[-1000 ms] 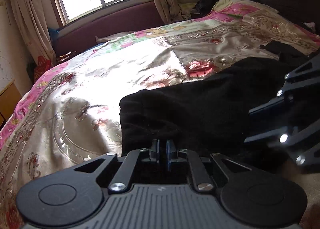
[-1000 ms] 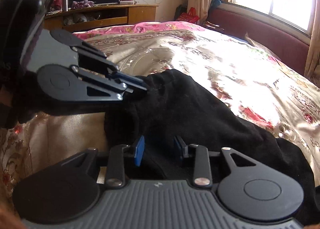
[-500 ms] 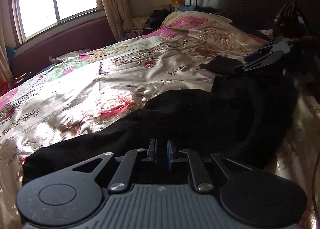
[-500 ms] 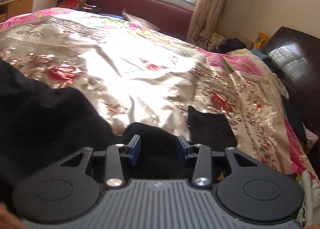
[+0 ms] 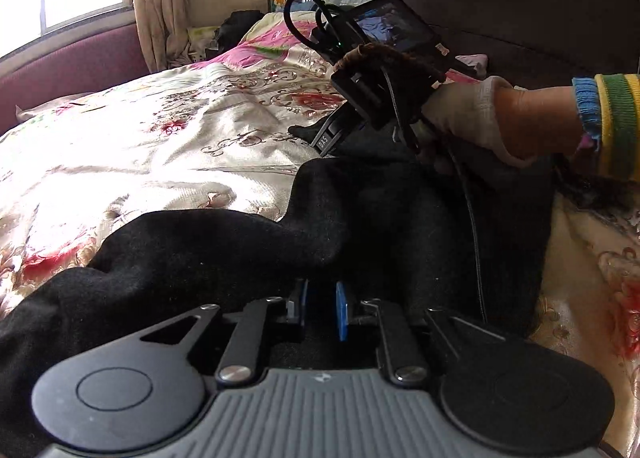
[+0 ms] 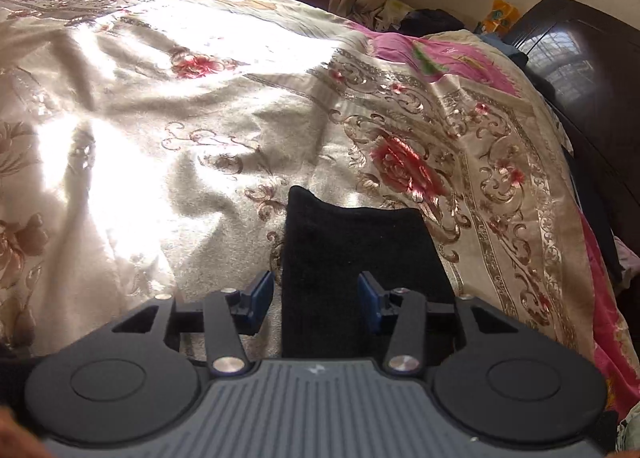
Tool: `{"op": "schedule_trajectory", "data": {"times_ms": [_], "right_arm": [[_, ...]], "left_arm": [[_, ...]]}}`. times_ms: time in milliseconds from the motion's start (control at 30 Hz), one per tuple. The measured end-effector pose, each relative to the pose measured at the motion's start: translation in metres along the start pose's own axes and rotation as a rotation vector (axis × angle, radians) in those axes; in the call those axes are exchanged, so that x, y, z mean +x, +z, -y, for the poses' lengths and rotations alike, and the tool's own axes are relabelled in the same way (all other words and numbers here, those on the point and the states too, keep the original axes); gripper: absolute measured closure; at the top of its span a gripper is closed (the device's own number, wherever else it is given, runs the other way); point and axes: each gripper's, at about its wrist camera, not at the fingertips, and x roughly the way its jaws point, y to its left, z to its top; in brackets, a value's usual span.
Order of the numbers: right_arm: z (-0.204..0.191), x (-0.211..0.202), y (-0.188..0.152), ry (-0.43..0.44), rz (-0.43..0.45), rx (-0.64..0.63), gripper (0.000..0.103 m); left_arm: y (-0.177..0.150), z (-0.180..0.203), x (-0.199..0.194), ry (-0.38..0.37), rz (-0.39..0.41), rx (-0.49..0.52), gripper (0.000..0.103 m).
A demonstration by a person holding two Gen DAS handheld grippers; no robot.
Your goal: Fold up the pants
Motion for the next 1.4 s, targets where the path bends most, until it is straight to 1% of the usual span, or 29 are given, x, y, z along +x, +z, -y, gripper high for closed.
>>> {"op": "schedule_trajectory", "data": {"times_ms": [33,67,100,200,300,367,433,533,600,667,733,800,900,967,1000,1033,1067,1100,1133,1200,1267,1300,1333,1367,1400], "right_arm": [[0.008,0.005,-0.001,0.016,-0.018,0.042,0.077],[0.017,0.008,-0.001,0.026,-0.031,0.085,0.085],[0.025,0.007,-0.003,0.041,-0.035,0.120,0.099],[0.049,-0.012,-0.009,0.070,0.015,0.208,0.100],[0.084,-0.046,-0.016,0.109,0.077,0.334,0.100],[0.114,-0.073,-0.025,0.129,0.125,0.433,0.100],[0.141,-0.099,-0.038,0.143,0.173,0.525,0.100],[0.184,-0.142,-0.068,0.138,0.242,0.648,0.100],[0.205,-0.163,-0.090,0.139,0.264,0.716,0.100],[0.219,-0.174,-0.110,0.137,0.258,0.761,0.100],[0.230,-0.173,-0.125,0.131,0.238,0.792,0.100],[0.238,-0.165,-0.139,0.125,0.213,0.837,0.100],[0.247,-0.143,-0.150,0.167,0.161,0.930,0.100],[0.247,-0.140,-0.149,0.174,0.168,0.932,0.100],[0.246,-0.142,-0.147,0.180,0.180,0.927,0.100],[0.246,-0.144,-0.144,0.194,0.194,0.926,0.100],[0.247,-0.147,-0.141,0.207,0.208,0.926,0.100],[0.247,-0.149,-0.137,0.218,0.221,0.923,0.100],[0.248,-0.151,-0.133,0.224,0.231,0.922,0.100],[0.252,-0.156,-0.125,0.250,0.255,0.927,0.100],[0.253,-0.163,-0.118,0.269,0.270,0.920,0.100],[0.253,-0.167,-0.117,0.278,0.276,0.915,0.100],[0.253,-0.170,-0.116,0.287,0.281,0.914,0.100],[0.254,-0.174,-0.116,0.296,0.287,0.913,0.100],[0.255,-0.178,-0.117,0.301,0.294,0.907,0.100]], "left_arm": [[-0.002,-0.002,-0.001,-0.002,-0.001,-0.009,0.070],[-0.003,-0.004,-0.001,-0.003,0.000,-0.019,0.069],[-0.003,-0.005,0.000,-0.002,0.001,-0.023,0.068],[-0.003,-0.002,0.003,0.014,0.000,-0.006,0.068],[-0.002,0.006,0.001,0.034,0.006,0.023,0.068],[-0.001,0.012,-0.005,0.037,0.014,0.029,0.068],[0.002,0.021,-0.011,0.042,0.027,0.045,0.068],[0.005,0.037,-0.017,0.052,0.034,0.090,0.068],[0.006,0.048,-0.019,0.045,0.026,0.117,0.068],[0.007,0.061,-0.019,0.032,0.016,0.153,0.068],[0.008,0.072,-0.018,0.029,0.011,0.196,0.067],[0.012,0.084,-0.012,0.031,0.003,0.241,0.067],[0.015,0.097,-0.006,0.028,-0.015,0.269,0.067],[0.018,0.104,-0.003,0.024,-0.014,0.274,0.067],[0.020,0.107,-0.003,0.019,-0.004,0.270,0.065],[0.022,0.111,-0.003,0.011,0.010,0.257,0.059],[0.024,0.114,-0.001,0.003,0.024,0.247,0.055],[0.024,0.119,-0.001,-0.005,0.039,0.243,0.049],[0.025,0.125,0.000,-0.006,0.056,0.249,0.045],[0.025,0.138,0.009,0.018,0.073,0.291,0.043],[0.023,0.154,0.021,0.067,0.079,0.359,0.042],[0.023,0.158,0.026,0.094,0.077,0.382,0.043],[0.024,0.163,0.033,0.123,0.068,0.404,0.049],[0.025,0.163,0.036,0.129,0.061,0.406,0.056],[0.028,0.161,0.036,0.128,0.055,0.393,0.068]]}}
